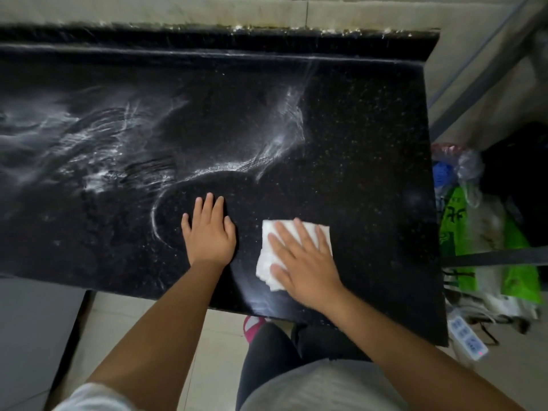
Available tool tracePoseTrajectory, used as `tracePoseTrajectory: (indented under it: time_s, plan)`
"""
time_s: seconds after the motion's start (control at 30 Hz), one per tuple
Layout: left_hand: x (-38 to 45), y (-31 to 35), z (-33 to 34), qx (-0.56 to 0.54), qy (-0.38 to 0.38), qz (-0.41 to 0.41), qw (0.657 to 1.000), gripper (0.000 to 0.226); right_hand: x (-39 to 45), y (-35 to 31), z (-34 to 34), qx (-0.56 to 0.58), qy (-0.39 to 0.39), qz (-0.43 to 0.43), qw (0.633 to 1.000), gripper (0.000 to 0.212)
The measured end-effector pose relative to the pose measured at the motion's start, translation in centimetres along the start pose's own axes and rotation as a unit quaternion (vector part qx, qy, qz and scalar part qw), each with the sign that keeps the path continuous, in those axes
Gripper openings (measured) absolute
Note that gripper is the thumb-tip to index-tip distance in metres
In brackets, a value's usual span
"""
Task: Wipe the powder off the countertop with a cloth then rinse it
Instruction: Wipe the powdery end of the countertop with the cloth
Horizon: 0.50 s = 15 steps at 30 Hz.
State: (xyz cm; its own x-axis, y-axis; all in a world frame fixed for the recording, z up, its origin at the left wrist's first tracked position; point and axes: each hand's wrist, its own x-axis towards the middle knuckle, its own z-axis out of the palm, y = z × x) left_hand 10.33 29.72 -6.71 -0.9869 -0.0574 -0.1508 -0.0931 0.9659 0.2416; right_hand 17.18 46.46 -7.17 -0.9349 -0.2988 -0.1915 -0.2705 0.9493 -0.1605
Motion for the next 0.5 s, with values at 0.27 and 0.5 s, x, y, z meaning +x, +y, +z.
tracePoseTrajectory:
  time_s: [0.27,0.5]
  plan:
    - [-0.3,-0.4,0.0,0.004,0.0,0.003,1.0,0.047,-9.7,7.6,0.6,-0.023,-0.042,0.075,0.996,0.055]
    - [-0.3,-0.3,0.3,-0.001,0.004,0.002,1.0,0.047,-2.3,11.3,-2.5,0.016,-0.03,0.257,0.966,0.074]
